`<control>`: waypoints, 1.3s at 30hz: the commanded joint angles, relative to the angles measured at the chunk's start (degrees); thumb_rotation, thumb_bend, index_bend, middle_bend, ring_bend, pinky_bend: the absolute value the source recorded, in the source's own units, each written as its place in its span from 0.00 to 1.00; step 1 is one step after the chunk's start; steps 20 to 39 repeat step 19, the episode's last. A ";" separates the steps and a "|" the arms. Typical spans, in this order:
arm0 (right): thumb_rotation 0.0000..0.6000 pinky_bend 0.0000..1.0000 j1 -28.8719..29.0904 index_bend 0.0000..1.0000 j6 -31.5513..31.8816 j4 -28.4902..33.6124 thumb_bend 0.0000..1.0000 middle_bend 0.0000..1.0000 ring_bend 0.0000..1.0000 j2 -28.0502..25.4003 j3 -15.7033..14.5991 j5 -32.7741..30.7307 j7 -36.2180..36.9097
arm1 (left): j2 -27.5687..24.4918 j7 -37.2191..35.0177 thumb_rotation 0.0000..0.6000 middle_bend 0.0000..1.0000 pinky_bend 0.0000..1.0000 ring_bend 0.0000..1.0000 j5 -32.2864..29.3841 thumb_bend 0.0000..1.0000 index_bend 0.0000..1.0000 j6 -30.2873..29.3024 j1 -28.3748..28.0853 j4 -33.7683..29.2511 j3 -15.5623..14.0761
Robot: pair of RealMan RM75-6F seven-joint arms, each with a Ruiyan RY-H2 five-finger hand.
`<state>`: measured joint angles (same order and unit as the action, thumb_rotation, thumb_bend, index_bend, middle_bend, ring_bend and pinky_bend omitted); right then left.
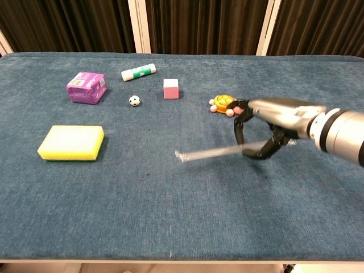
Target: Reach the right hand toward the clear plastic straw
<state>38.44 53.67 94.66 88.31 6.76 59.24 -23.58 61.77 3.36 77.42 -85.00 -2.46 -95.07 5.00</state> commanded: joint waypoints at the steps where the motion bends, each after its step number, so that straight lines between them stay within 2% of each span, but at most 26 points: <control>1: 1.00 0.00 0.14 0.64 1.20 1.64 0.55 0.08 0.08 -1.85 1.48 0.50 0.66 | 0.00 0.14 1.00 0.00 0.09 0.01 -0.03 0.32 0.15 0.03 0.00 -0.02 -0.02; 7: 1.00 0.00 1.22 0.64 2.98 4.81 0.55 0.09 0.08 -6.09 5.67 -0.86 0.98 | 0.05 0.64 1.00 0.00 0.09 0.01 -0.20 0.32 0.15 0.06 0.03 -0.19 -0.07; 14: 1.00 0.00 4.35 0.64 3.50 5.04 0.55 0.08 0.09 -9.59 10.83 -6.72 -1.07 | 0.00 0.83 1.00 0.00 0.09 0.01 -0.43 0.32 0.15 -0.03 0.12 -0.35 -0.02; 19: 1.00 0.00 8.08 0.64 2.56 3.46 0.55 0.08 0.10 -11.41 15.20 -13.12 -2.44 | 0.00 0.94 1.00 0.00 0.09 0.01 -0.52 0.32 0.15 -0.14 0.17 -0.45 0.03; 39: 1.00 0.00 8.08 0.64 2.56 3.46 0.55 0.08 0.10 -11.41 15.20 -13.12 -2.44 | 0.00 0.94 1.00 0.00 0.09 0.01 -0.52 0.32 0.15 -0.14 0.17 -0.45 0.03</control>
